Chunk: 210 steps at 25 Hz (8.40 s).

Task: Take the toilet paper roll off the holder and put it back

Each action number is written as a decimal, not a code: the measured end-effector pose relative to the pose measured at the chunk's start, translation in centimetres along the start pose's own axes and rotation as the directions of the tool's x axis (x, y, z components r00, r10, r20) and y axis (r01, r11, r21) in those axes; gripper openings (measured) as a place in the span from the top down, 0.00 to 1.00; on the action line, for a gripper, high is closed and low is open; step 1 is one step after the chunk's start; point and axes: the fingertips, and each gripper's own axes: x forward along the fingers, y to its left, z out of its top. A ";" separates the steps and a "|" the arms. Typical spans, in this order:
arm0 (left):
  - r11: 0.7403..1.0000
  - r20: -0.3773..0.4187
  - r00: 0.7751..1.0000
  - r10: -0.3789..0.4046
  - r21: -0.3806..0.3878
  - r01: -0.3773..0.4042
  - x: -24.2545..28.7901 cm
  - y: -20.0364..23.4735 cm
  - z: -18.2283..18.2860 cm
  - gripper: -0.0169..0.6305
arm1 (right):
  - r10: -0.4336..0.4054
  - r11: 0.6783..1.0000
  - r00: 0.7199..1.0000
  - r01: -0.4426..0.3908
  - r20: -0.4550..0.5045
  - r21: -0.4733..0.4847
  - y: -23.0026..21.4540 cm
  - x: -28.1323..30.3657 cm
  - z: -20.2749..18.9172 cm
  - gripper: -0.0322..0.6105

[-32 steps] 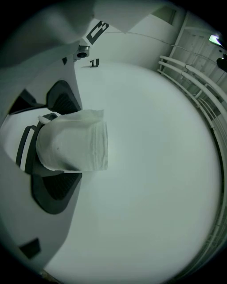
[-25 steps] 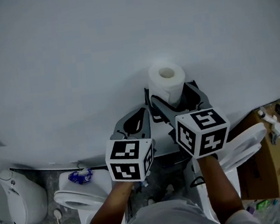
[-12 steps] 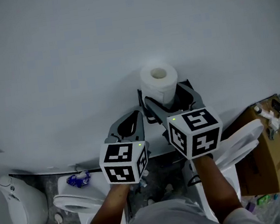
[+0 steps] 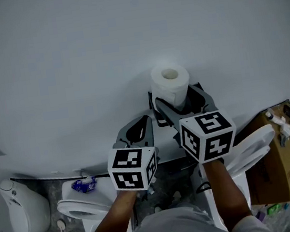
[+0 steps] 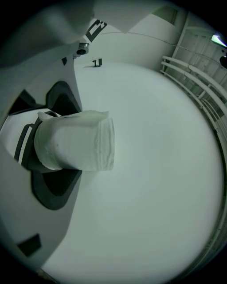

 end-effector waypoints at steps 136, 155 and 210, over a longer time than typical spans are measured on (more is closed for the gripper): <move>0.996 0.023 0.996 -0.086 0.026 0.086 -0.1 -4.9 0.0 0.97 | -0.113 0.993 0.989 0.117 0.098 -0.035 -3.6 -2.6 0.6 0.38; 0.996 0.019 0.996 -0.089 0.024 0.088 0.3 -4.5 -0.4 0.97 | -0.150 0.988 0.986 0.152 0.074 -0.021 -4.2 -1.1 -1.2 0.38; 0.999 0.039 0.998 -0.039 0.035 0.038 -2.3 -11.7 -0.9 0.97 | -0.042 0.998 0.998 0.044 0.043 -0.040 -2.3 -11.2 -5.6 0.76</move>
